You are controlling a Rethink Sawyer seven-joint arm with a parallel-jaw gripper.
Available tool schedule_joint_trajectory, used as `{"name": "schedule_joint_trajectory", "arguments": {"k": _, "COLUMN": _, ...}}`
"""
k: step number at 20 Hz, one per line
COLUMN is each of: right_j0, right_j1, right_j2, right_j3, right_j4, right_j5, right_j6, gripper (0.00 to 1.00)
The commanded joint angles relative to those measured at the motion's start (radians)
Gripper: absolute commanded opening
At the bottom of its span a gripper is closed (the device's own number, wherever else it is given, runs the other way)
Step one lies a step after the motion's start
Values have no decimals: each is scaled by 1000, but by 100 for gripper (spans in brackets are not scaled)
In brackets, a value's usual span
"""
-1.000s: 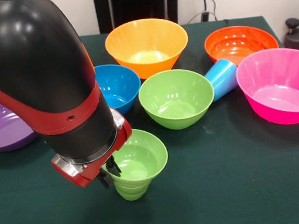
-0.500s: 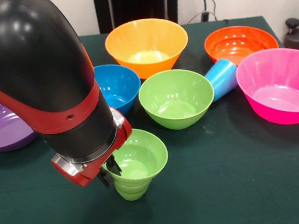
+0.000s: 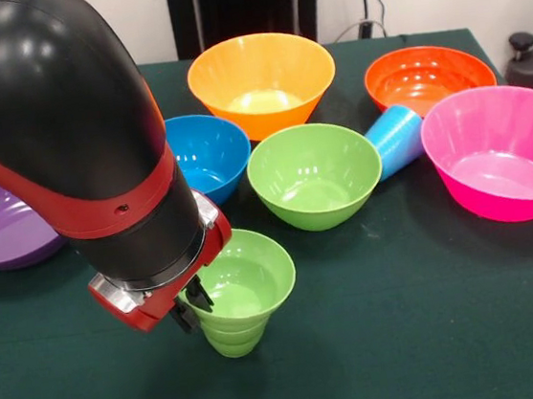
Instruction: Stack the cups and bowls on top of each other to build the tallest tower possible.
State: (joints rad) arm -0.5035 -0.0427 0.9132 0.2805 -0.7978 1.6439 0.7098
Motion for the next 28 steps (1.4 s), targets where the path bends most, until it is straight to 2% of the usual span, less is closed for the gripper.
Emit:
{"name": "schedule_joint_trajectory", "arguments": {"k": 1, "right_j0": 20, "right_j1": 10, "right_j2": -61, "right_j3": 81, "right_j4": -50, "right_j5": 16, "right_j6": 95, "gripper": 0}}
{"name": "schedule_joint_trajectory", "arguments": {"k": 11, "right_j0": 35, "right_j1": 18, "right_j2": -61, "right_j3": 64, "right_j4": -64, "right_j5": 30, "right_j6": 100, "gripper": 0}}
{"name": "schedule_joint_trajectory", "arguments": {"k": 22, "right_j0": 44, "right_j1": 9, "right_j2": -114, "right_j3": 107, "right_j4": 0, "right_j5": 11, "right_j6": 156, "gripper": 0}}
{"name": "schedule_joint_trajectory", "arguments": {"k": 23, "right_j0": 46, "right_j1": 10, "right_j2": -118, "right_j3": 105, "right_j4": 7, "right_j5": 14, "right_j6": 159, "gripper": 100}}
{"name": "schedule_joint_trajectory", "arguments": {"k": 28, "right_j0": 46, "right_j1": 6, "right_j2": -128, "right_j3": 118, "right_j4": 25, "right_j5": 4, "right_j6": 166, "gripper": 100}}
